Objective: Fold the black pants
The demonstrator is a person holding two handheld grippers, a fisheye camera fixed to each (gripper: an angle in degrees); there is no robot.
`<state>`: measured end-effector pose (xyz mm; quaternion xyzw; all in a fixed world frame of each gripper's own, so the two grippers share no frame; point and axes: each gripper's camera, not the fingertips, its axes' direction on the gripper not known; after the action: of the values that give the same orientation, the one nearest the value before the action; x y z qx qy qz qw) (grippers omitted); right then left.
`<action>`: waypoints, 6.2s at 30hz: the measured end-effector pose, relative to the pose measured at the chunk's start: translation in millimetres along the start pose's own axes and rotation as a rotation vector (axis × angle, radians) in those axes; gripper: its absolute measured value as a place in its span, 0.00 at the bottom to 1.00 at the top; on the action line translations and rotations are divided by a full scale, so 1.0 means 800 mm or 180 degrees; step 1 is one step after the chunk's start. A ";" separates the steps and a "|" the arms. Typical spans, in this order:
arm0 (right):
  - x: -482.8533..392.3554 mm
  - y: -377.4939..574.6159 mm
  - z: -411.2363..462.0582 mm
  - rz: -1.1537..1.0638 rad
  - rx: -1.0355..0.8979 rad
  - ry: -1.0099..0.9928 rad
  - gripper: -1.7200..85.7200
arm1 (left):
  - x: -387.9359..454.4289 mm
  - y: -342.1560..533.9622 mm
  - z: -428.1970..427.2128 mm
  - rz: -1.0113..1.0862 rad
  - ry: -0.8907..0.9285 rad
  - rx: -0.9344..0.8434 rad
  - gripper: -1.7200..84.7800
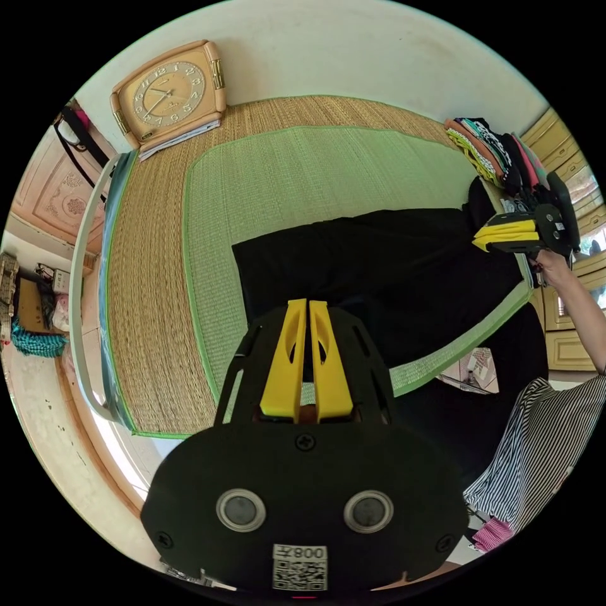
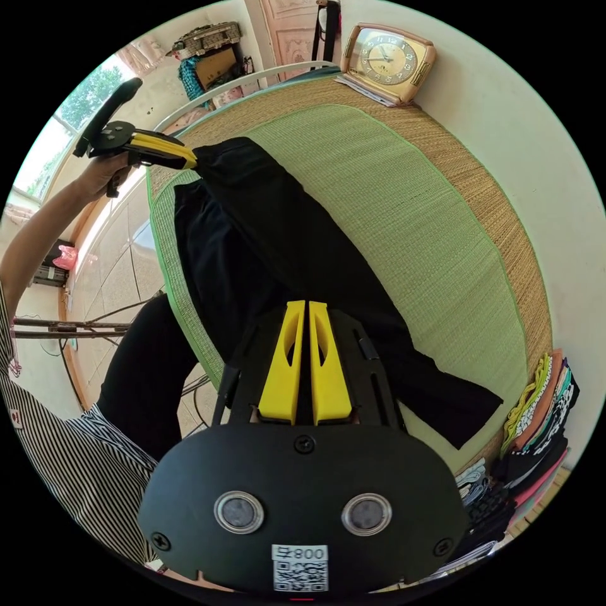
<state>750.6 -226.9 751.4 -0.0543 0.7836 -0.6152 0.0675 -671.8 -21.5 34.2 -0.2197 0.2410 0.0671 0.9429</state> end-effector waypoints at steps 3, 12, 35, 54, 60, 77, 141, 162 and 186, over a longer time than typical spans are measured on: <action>-0.021 0.008 0.012 -0.0081 -0.0027 -0.0018 0.03 | -0.005 0.028 0.004 -0.0018 0.0031 -0.0003 0.03; -0.076 0.017 0.070 -0.0305 -0.0205 -0.0158 0.03 | -0.025 0.099 0.027 0.0056 -0.0061 -0.0148 0.03; -0.084 0.028 0.199 -0.0245 -0.0472 -0.0514 0.03 | -0.115 0.233 0.139 -0.0106 0.0018 -0.0271 0.03; -0.054 0.071 0.223 -0.0119 -0.0306 -0.0669 0.03 | -0.205 0.356 0.203 -0.0872 0.0447 0.0166 0.02; -0.040 0.085 0.224 -0.0118 -0.0268 -0.0704 0.03 | -0.212 0.391 0.217 -0.1078 0.0888 0.0753 0.02; 0.016 0.143 0.199 -0.0039 -0.0128 -0.0804 0.03 | -0.209 0.402 0.313 -0.1333 0.0849 0.0818 0.02; 0.405 0.462 0.043 0.2382 0.0618 -0.0880 0.02 | 0.378 0.023 0.641 0.0695 0.1204 0.0388 0.03; 0.340 0.816 0.123 0.3296 0.0959 -0.1635 0.02 | 0.549 -0.091 0.735 0.1501 0.0696 -0.0322 0.04; 0.350 0.958 0.132 0.3756 0.1536 -0.1118 0.10 | 0.737 -0.347 0.766 0.1744 0.1353 0.0117 0.09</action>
<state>491.6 -193.2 -28.9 0.3011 0.4994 -0.6153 0.5304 169.3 15.8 337.1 -0.1389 0.4832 0.2662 0.8224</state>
